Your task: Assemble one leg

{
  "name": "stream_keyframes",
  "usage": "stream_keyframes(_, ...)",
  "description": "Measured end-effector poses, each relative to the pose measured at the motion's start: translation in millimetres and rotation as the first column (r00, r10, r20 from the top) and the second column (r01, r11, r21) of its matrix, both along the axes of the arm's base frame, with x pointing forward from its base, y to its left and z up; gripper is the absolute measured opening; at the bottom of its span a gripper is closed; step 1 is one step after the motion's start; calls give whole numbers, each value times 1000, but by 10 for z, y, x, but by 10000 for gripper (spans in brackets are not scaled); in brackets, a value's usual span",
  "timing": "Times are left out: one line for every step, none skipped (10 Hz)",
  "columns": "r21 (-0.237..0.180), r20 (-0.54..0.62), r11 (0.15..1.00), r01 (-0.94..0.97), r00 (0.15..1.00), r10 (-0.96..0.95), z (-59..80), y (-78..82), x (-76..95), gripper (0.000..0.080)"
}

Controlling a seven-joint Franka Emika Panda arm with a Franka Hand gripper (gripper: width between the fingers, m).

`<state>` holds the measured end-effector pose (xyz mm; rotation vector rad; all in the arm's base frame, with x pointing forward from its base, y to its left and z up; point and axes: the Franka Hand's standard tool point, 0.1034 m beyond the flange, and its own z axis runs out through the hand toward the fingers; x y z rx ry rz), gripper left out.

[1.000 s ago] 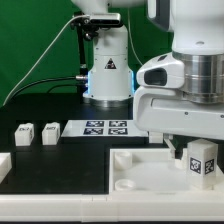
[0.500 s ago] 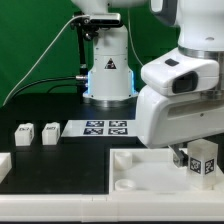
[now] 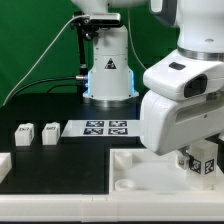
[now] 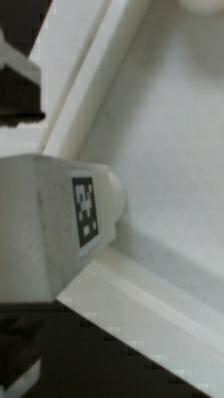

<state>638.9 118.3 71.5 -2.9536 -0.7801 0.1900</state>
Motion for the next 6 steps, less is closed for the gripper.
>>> stream_keyframes(0, 0, 1000, 0, 1000, 0, 0, 0, 0, 365)
stream_keyframes(-1, 0, 1000, 1, 1000, -1, -1, -9, 1, 291)
stream_keyframes(-3, -1, 1000, 17, 1000, -17, -1, -12, 2, 291)
stream_keyframes(-3, -1, 1000, 17, 1000, -17, -1, -14, 2, 291)
stream_keyframes(-7, -6, 993, 114, 994, -114, -3, -17, 2, 291)
stream_keyframes(-20, -20, 951, 310, 950, -310, -7, -24, -1, 291)
